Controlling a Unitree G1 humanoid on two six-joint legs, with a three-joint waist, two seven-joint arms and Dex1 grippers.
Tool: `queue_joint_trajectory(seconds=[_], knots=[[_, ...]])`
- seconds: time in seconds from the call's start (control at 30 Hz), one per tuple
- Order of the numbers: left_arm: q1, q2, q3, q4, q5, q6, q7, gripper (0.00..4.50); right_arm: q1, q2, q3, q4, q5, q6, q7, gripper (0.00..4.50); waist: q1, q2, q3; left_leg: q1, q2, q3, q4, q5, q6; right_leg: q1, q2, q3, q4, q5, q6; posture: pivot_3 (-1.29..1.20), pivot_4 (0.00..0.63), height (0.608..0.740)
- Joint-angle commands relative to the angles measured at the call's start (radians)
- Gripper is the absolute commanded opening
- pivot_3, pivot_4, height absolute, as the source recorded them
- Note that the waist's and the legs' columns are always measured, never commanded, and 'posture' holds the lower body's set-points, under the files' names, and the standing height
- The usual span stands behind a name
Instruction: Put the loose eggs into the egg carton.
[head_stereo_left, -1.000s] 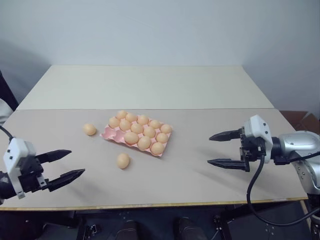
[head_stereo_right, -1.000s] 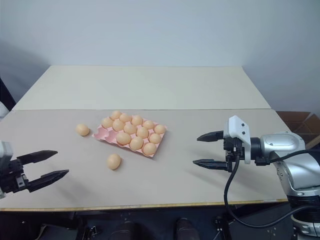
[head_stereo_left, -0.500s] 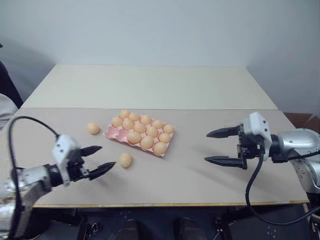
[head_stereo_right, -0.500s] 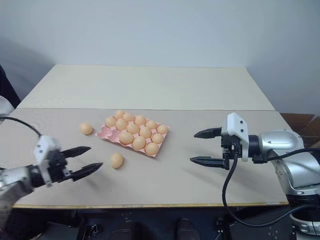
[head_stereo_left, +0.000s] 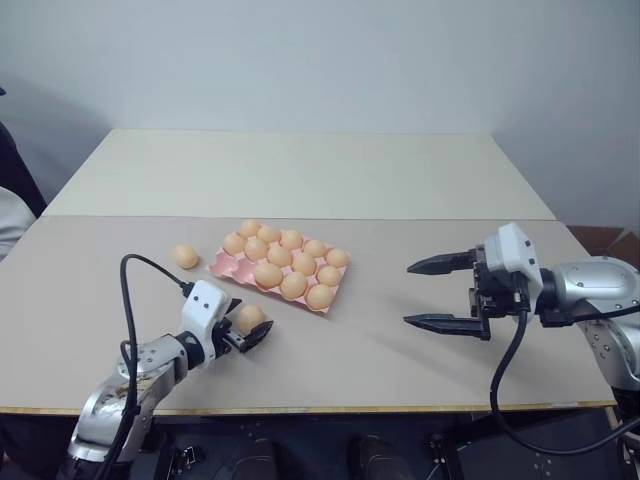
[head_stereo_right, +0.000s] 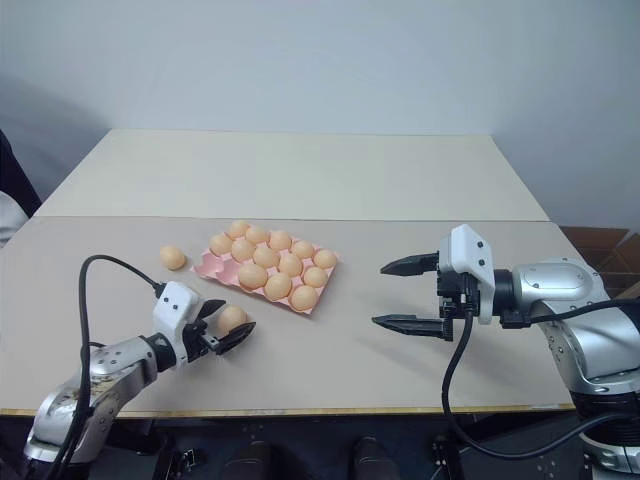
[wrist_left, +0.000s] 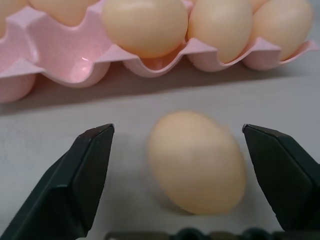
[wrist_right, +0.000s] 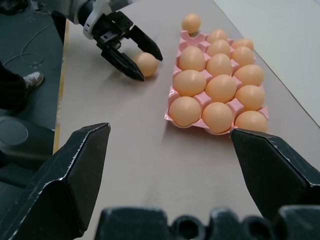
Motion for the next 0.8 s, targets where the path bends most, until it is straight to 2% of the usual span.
queue_joint_trajectory(seconds=[0.03,0.17,0.3,0.43,0.6,0.8], knots=[[-0.015,-0.007,0.005,-0.009,0.018,0.012,0.027,3.33,-0.014,0.004,-0.020,-0.027,0.020,-0.025,-0.010,4.50,0.001,0.000,0.000,0.000,0.000,0.000,0.000,0.000,0.000,0.000,0.000,0.000,0.000,0.000,0.000,0.00,0.150,0.740],[-0.002,0.011,0.052,-0.033,0.007,0.002,0.014,2.07,-0.011,0.007,-0.018,-0.034,0.020,-0.026,-0.020,4.50,0.001,0.000,0.000,0.000,0.000,0.000,0.000,0.000,0.000,0.000,0.000,0.000,0.000,0.000,0.000,0.00,0.150,0.740],[-0.039,0.060,0.195,-0.079,-0.104,0.023,-0.051,2.07,-0.015,0.010,-0.016,-0.031,0.017,-0.029,-0.027,4.50,0.000,0.000,0.000,0.000,0.000,-0.001,0.000,0.000,0.000,0.000,0.000,0.000,0.000,0.000,0.000,0.00,0.150,0.740],[-0.117,0.152,0.242,0.010,-0.138,-0.014,-0.148,2.07,-0.024,0.020,0.000,-0.022,0.008,-0.038,-0.031,4.50,0.001,0.000,0.000,0.000,0.000,-0.001,0.000,0.000,0.000,0.000,0.000,-0.001,0.001,0.000,0.000,0.00,0.150,0.740],[-0.301,0.181,0.158,0.236,-0.068,-0.111,-0.222,2.07,-0.039,0.040,0.023,-0.016,-0.003,-0.050,-0.044,4.50,0.007,0.000,0.000,0.000,-0.001,-0.001,0.000,0.000,0.000,0.001,-0.001,-0.001,0.000,0.000,0.000,0.00,0.150,0.740],[-0.455,0.145,0.026,0.472,0.008,-0.219,-0.330,2.07,-0.020,0.029,0.013,-0.046,0.004,-0.050,-0.050,4.50,0.005,0.000,0.000,-0.001,-0.002,-0.001,0.000,0.000,0.000,0.001,-0.001,-0.001,-0.001,0.001,0.001,0.00,0.150,0.740]])
